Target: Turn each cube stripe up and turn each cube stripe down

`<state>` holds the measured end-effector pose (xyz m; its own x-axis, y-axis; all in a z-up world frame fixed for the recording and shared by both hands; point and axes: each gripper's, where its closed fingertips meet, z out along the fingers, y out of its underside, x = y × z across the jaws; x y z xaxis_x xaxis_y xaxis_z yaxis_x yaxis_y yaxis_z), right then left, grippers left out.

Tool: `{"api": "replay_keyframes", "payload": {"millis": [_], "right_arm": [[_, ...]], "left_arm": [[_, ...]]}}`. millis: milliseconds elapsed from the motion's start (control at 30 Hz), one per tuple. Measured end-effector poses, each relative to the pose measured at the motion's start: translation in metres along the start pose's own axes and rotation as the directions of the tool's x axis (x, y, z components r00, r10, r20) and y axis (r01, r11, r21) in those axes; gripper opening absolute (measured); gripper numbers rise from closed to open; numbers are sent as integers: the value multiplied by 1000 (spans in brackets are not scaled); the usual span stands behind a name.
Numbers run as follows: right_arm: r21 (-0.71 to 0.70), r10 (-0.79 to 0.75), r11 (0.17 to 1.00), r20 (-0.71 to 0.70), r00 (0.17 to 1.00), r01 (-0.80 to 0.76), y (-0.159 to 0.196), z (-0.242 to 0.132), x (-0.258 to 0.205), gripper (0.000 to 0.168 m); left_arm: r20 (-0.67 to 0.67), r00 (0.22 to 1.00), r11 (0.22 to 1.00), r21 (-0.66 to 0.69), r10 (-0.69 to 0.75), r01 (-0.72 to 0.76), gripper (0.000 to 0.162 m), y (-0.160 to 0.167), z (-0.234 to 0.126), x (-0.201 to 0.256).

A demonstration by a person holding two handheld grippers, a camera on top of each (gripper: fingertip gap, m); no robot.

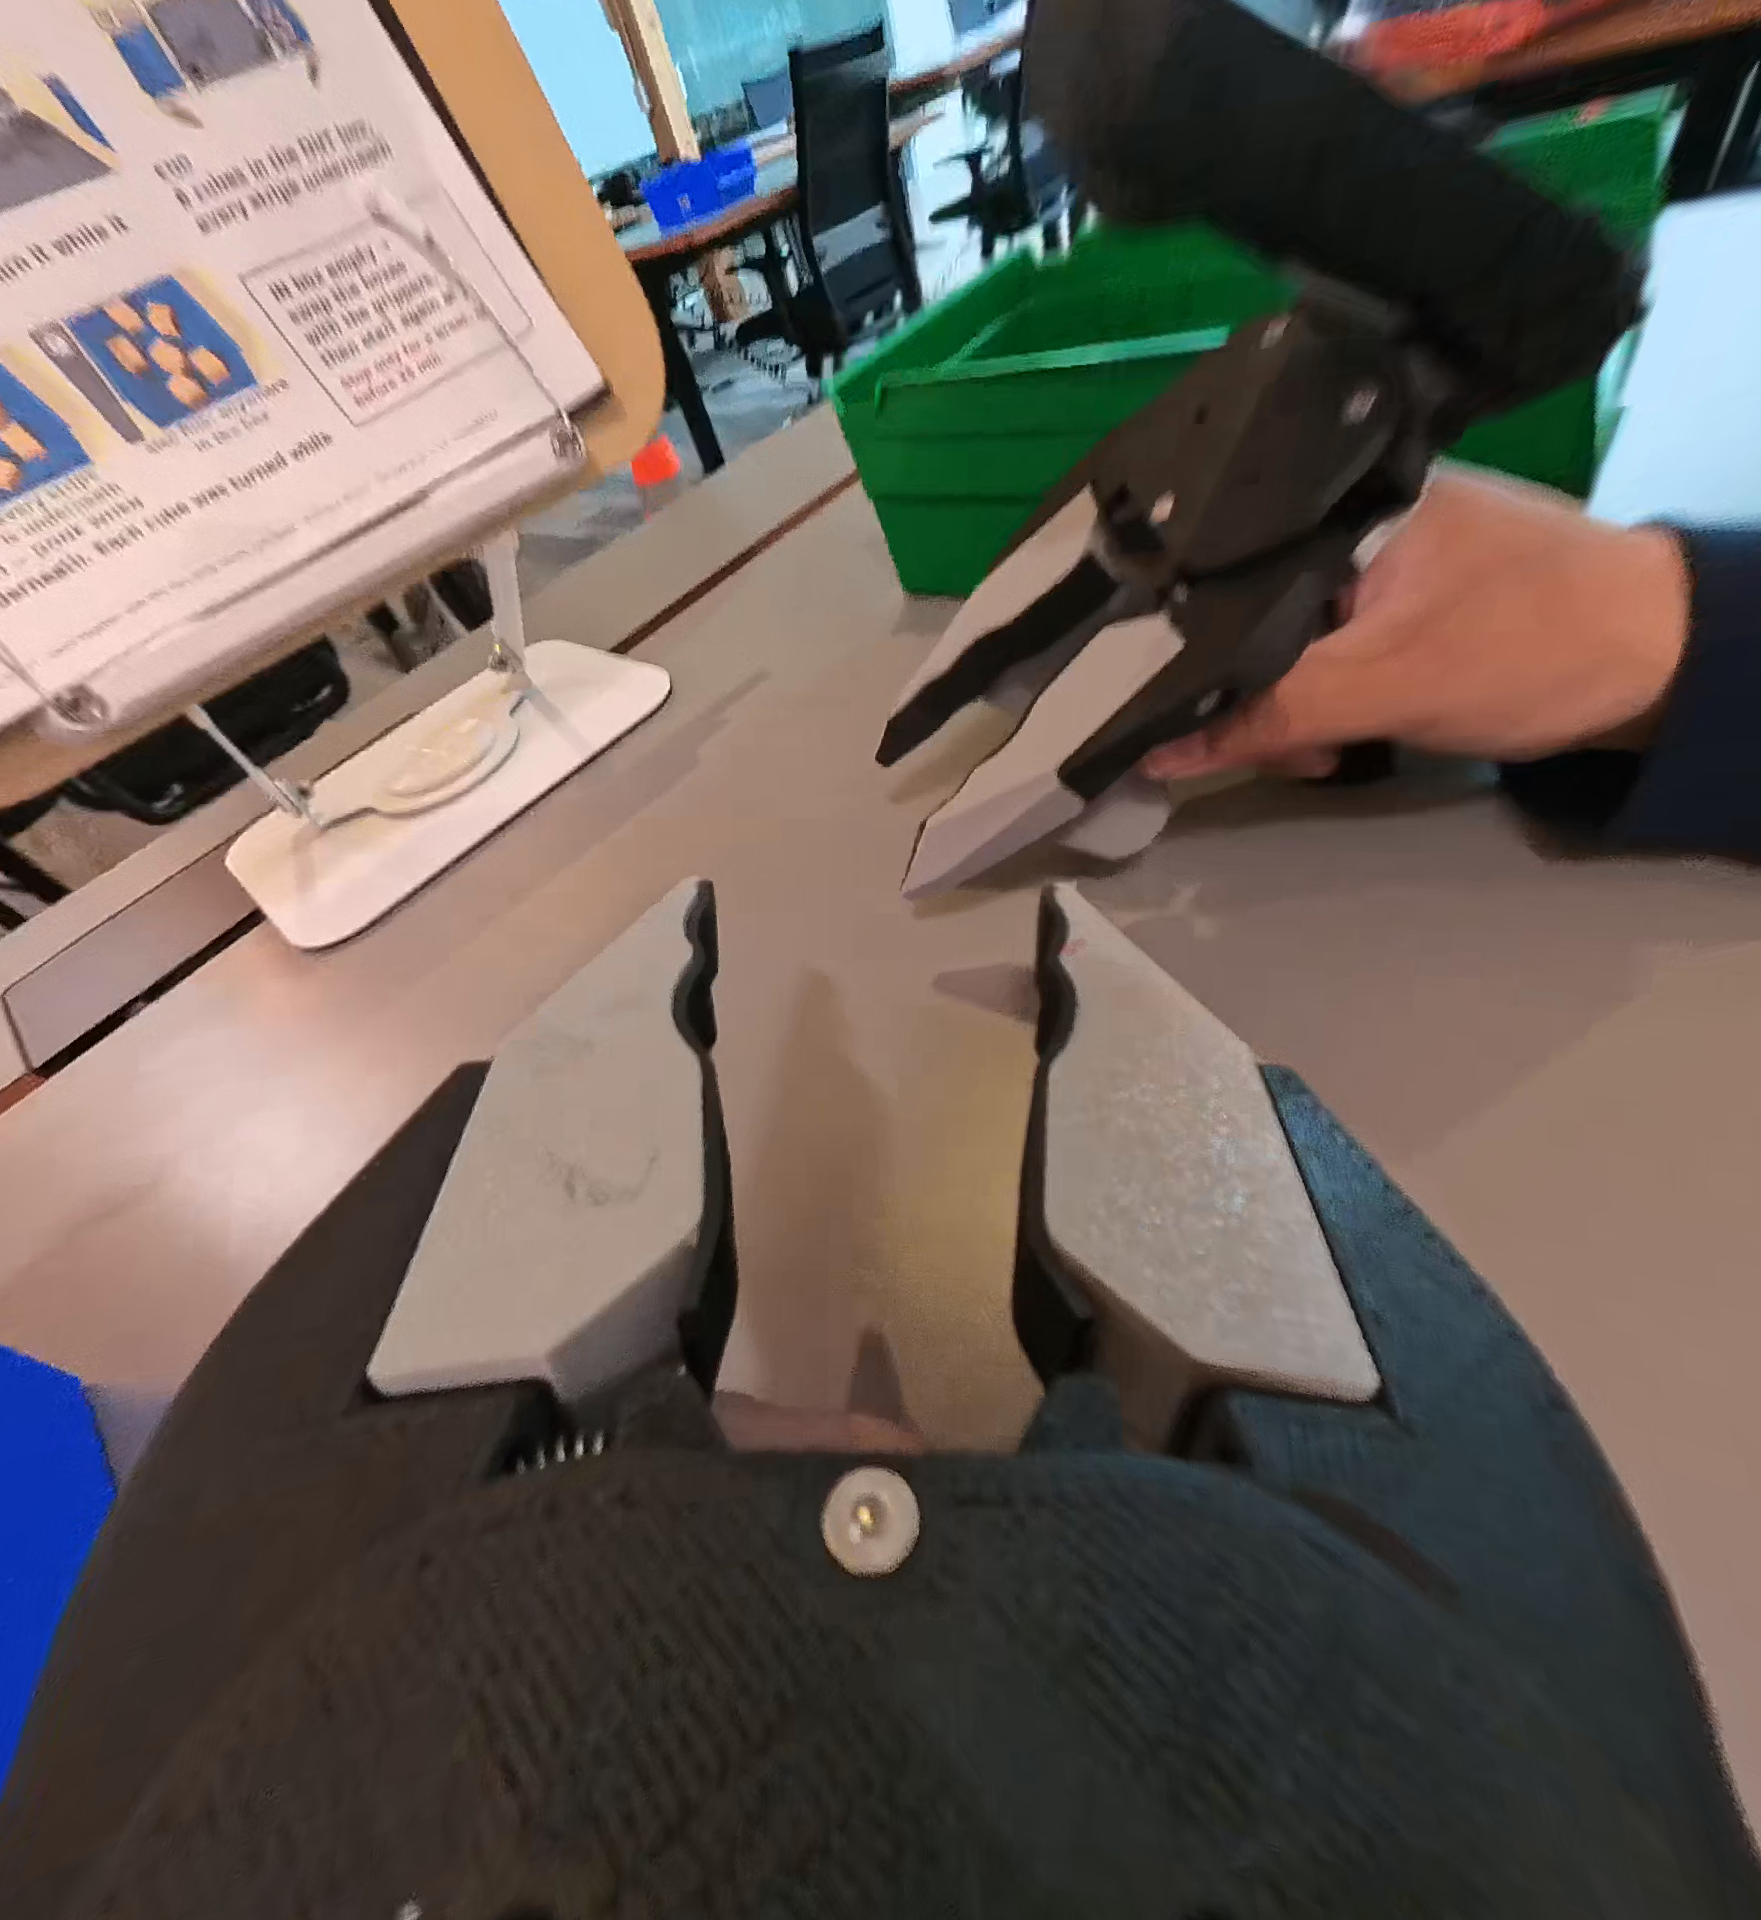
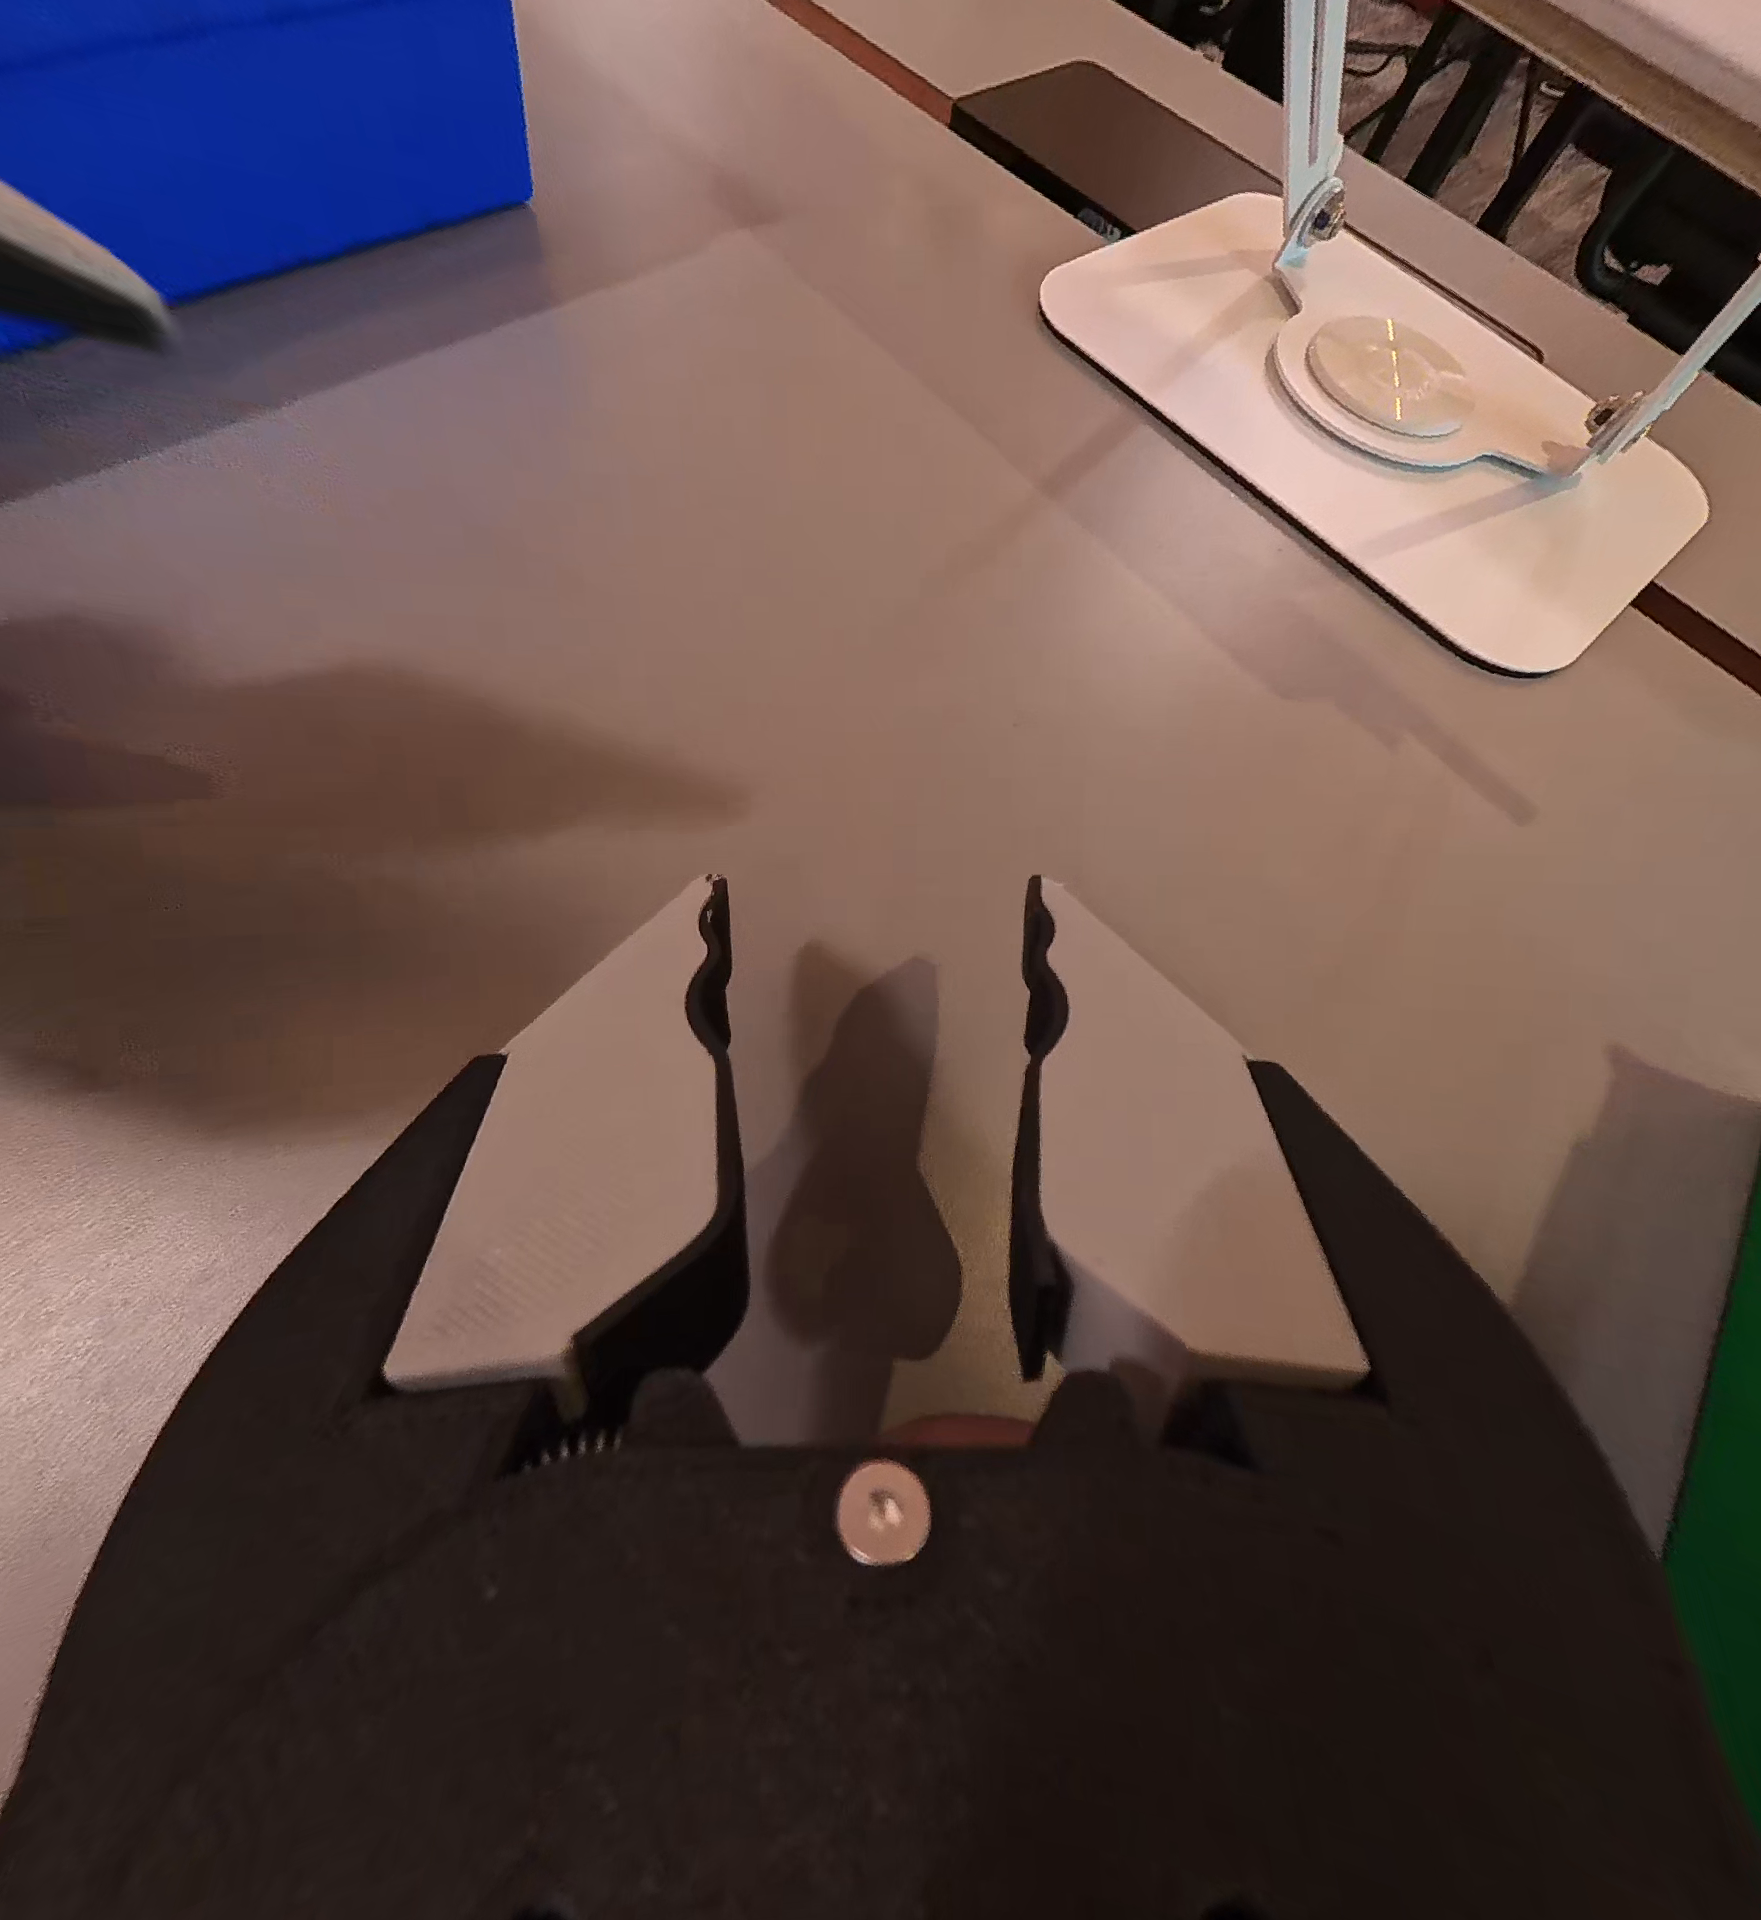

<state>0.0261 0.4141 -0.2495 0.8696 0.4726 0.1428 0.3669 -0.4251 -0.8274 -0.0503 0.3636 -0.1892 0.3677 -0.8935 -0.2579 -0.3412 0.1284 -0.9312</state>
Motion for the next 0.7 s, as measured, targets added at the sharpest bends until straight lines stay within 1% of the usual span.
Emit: {"api": "replay_keyframes", "payload": {"millis": [100,233,367,467,567,633,700], "right_arm": [[12,-1,1000,4,1000,0,-3,-2,-1,54],[1,-9,1000,9,1000,9,0,-1,-4,54],[-3,0,1000,47,999,0,0,0,-12,55],[-7,-9,1000,82,997,9,-1,1,-22,55],[-1,-19,1000,127,992,20,-3,0,-35,55],[9,-23,1000,147,989,22,-5,0,-43,54],[11,-14,1000,178,984,12,-6,2,-51,55]], "left_arm": [[5,1000,998,61,-16,16,59,-29,-22,-6],[5,999,993,110,-31,31,60,-66,-51,-21],[43,998,991,127,-53,47,60,-91,-75,-55],[122,992,998,61,-38,31,60,-86,-85,-100],[185,980,997,-23,-68,73,61,-65,-93,-147],[173,977,989,-63,-124,137,61,-49,-96,-161],[200,971,980,-116,-134,159,61,-31,-97,-175]]}}
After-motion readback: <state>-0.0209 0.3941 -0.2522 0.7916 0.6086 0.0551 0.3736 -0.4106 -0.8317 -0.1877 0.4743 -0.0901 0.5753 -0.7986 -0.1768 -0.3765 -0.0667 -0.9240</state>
